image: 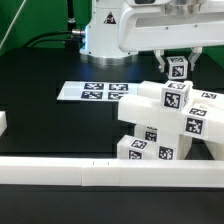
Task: Assemble chair
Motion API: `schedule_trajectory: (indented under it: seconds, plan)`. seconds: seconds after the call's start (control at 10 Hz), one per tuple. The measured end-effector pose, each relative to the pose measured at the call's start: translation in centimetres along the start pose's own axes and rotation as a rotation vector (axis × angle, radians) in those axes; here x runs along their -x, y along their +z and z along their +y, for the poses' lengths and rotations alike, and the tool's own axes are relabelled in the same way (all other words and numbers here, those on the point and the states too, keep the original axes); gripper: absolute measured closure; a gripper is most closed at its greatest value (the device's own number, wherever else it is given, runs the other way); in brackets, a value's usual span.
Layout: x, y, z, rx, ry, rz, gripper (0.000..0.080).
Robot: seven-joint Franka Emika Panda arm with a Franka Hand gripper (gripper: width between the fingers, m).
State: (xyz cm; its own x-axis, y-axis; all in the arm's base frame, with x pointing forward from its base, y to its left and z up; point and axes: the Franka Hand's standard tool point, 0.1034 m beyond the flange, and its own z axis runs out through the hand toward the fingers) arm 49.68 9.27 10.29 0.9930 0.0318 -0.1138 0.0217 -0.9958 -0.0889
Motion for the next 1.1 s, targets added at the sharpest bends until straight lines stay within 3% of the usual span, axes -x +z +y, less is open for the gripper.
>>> schedule_trajectory:
  seconds: [0.2, 0.4, 1.1]
  plan:
    - [-4.1, -2.6, 1.2, -0.009, -0.043, 0.025, 0.0529]
    - [-8.5, -4.7, 0.4, -0.008, -0.059, 0.053, 0.0529]
    - [-7.3, -3.3, 0.3, 0.018, -0.099, 0.066, 0.0528]
